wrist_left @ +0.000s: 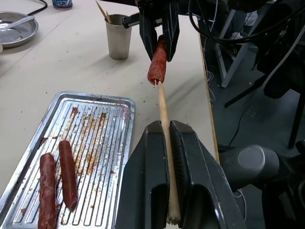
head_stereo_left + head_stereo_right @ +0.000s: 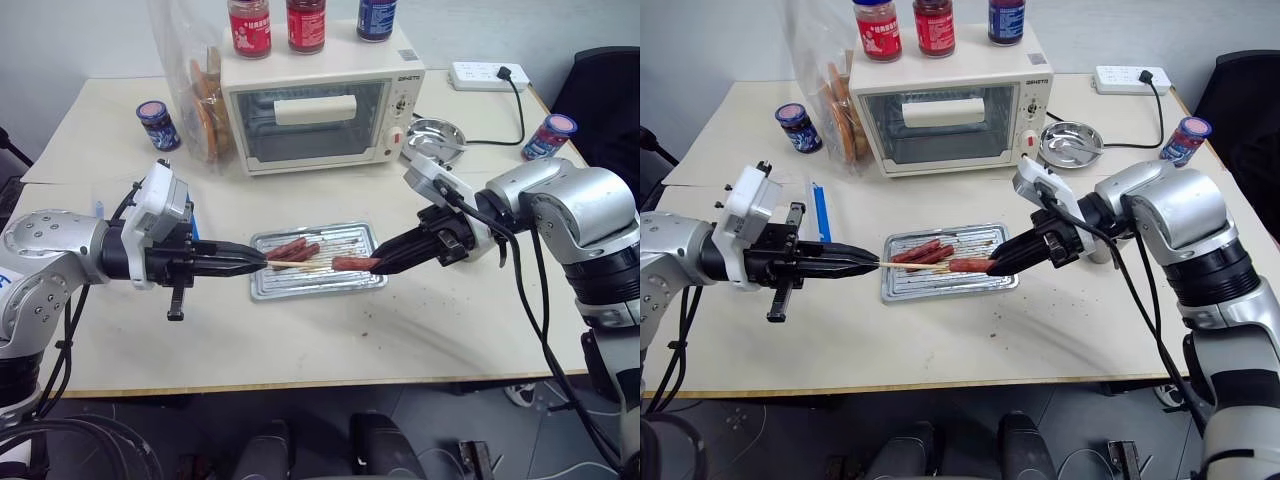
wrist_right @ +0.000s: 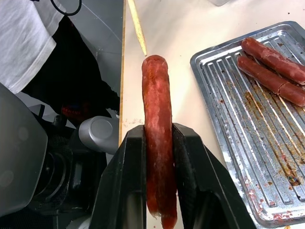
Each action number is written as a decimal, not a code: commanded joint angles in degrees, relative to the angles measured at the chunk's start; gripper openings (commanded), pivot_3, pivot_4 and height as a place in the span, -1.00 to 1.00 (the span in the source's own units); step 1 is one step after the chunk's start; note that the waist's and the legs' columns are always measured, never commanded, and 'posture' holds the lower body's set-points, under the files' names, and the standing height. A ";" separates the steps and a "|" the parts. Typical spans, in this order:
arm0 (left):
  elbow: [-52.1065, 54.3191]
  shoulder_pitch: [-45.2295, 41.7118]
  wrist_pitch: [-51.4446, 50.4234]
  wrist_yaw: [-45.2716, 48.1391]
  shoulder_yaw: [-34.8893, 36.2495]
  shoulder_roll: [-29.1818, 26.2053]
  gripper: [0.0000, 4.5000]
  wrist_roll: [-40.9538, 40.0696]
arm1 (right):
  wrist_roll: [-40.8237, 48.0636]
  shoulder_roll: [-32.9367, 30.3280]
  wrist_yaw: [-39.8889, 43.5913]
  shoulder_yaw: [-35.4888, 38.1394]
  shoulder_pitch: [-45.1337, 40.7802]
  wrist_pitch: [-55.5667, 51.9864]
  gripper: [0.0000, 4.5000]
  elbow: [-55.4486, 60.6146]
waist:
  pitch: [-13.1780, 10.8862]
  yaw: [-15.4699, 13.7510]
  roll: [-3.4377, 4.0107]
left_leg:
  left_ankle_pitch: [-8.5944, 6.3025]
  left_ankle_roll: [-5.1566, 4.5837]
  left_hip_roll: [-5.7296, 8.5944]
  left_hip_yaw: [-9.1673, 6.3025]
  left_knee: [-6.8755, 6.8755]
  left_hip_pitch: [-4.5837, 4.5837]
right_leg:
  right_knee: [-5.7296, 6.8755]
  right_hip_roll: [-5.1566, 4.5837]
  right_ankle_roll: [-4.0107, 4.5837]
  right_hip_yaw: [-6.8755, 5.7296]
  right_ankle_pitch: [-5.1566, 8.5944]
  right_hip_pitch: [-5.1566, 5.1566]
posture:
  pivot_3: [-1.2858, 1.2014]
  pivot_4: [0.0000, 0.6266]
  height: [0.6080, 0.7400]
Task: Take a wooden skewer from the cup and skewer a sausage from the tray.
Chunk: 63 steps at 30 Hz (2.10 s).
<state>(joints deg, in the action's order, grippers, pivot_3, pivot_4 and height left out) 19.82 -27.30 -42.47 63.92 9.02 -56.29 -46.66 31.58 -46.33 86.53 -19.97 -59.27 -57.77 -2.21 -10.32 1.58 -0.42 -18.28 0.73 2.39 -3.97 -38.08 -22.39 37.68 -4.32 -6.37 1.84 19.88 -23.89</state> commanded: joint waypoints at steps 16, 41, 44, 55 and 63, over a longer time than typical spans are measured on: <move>1.95 -3.15 -0.61 -1.12 -1.00 2.86 -1.00 -1.28 | 4.10 2.20 -1.99 3.72 -1.72 -3.54 -0.65 3.59 | 0.00 0.00 0.00 | 0.00 0.00 0.00 0.00 0.00 0.00 | 0.07 0.00 0.00 0.00 0.00 -0.01 | 0.03 -0.52 1.00; 1.41 -3.37 1.41 -2.14 -4.55 7.00 -1.00 2.31 | 6.91 4.59 -4.65 5.37 -2.26 -5.36 -0.48 7.92 | 0.00 0.02 0.00 | 0.00 0.00 0.01 0.00 -0.05 0.00 | 0.08 0.00 0.00 0.00 0.00 -0.01 | 0.03 -0.52 1.00; 2.37 -1.83 0.96 -3.90 -2.94 7.24 -1.00 1.79 | 6.19 4.37 -6.14 5.64 -1.58 -4.52 -0.20 8.15 | 0.00 0.03 0.00 | 0.00 0.00 0.01 0.00 -0.05 0.00 | 0.08 0.00 0.00 0.00 0.00 -0.01 | 0.03 -0.52 1.00; 11.79 14.61 -3.16 -15.89 12.36 8.69 -1.00 -4.48 | 0.12 6.84 -19.39 11.15 1.21 4.98 0.25 7.61 | 0.00 -0.01 0.00 | 0.01 0.02 0.00 0.02 -0.03 -0.01 | 0.09 -0.01 0.00 0.03 0.00 -0.05 | 0.03 -0.52 1.00; 15.00 26.95 -4.29 -28.18 27.70 14.19 -1.00 -9.09 | 4.22 10.08 -25.10 15.81 1.72 1.37 0.59 9.96 | 0.00 0.05 0.00 | 0.01 0.02 -0.03 0.03 -0.02 0.01 | 0.08 -0.01 0.00 0.04 0.00 -0.05 | 0.03 -0.52 1.00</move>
<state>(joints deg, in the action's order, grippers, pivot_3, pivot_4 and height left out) 33.29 -1.21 -47.40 39.20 32.31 -43.12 -53.99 33.74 -36.87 62.87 -6.60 -57.08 -55.58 4.80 -10.31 1.63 -0.42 -18.27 0.75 2.35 -3.95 -38.10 -22.38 37.77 -4.32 -6.37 1.87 19.88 -23.93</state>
